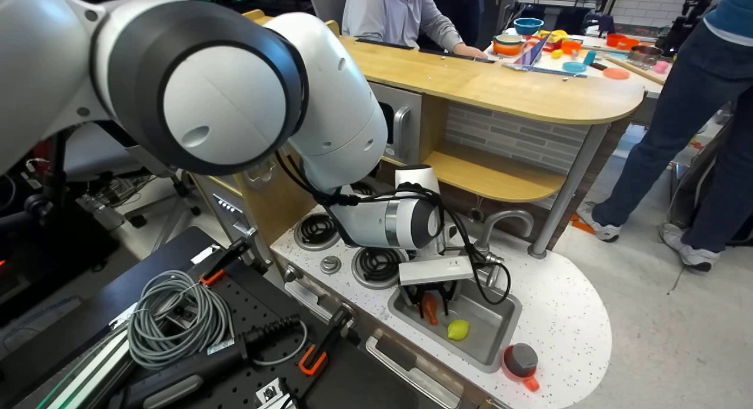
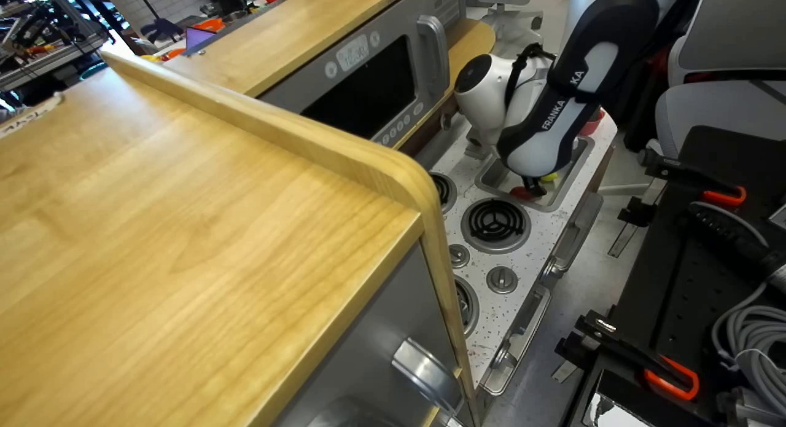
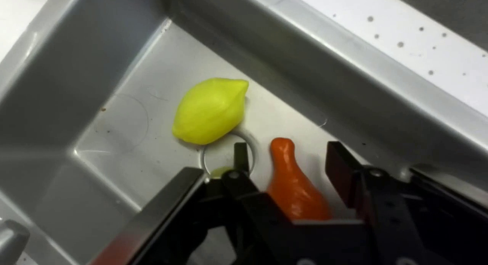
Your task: Take the orange object and put it in the sink
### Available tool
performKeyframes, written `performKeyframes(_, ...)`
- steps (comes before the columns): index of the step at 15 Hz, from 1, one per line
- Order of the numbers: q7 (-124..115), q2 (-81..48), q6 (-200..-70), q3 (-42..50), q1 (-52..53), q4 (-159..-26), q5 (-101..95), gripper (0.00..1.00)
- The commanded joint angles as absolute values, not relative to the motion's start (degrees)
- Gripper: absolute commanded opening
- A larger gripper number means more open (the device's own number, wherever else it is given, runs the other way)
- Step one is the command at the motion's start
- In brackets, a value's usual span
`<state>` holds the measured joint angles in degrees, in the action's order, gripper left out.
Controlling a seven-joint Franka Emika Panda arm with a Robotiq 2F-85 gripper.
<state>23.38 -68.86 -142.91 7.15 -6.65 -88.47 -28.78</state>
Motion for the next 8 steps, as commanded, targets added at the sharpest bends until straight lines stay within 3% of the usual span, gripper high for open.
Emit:
performKeyframes(1,21.49,-62.98,-141.92,6.63,-8.61,-93.83,-23.68,0.87)
performKeyframes(3,19.96,-57.78,-141.16,6.49,-9.99,-98.38,-20.14,1.00)
performKeyframes(8,18.26,-44.04,-139.58,6.32,-13.27,-107.77,-14.33,1.00)
